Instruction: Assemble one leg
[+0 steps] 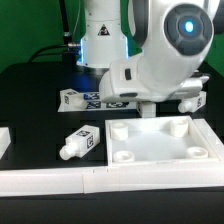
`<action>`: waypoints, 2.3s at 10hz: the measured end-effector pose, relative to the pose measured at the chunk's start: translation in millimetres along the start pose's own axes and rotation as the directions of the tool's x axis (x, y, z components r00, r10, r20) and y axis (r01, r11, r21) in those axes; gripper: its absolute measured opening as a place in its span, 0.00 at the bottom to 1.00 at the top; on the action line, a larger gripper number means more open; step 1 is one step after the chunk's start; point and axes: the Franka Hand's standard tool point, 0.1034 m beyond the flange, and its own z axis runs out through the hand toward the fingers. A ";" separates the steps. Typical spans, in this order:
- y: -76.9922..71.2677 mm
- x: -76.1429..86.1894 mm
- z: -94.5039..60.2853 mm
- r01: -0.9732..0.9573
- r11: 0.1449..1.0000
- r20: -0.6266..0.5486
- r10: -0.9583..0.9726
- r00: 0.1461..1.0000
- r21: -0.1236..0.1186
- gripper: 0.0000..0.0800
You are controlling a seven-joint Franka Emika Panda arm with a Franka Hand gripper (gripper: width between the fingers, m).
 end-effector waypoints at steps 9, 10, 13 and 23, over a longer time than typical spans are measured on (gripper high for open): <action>-6.8 6.7 -2.6 -0.011 1.000 -0.023 0.011 1.000 -0.004 0.36; -6.8 6.7 -3.1 -0.011 1.000 -0.022 0.011 1.000 -0.004 0.36; -6.7 -2.2 -66.7 0.043 0.999 -0.227 -0.045 0.973 -0.015 0.36; -5.6 -1.9 -166.4 0.052 0.999 -0.812 -0.033 0.582 -0.003 0.36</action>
Offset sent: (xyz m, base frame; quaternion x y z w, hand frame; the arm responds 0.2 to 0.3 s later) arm 0.0166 0.0128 -0.0008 0.0098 -0.0279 0.0442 0.9986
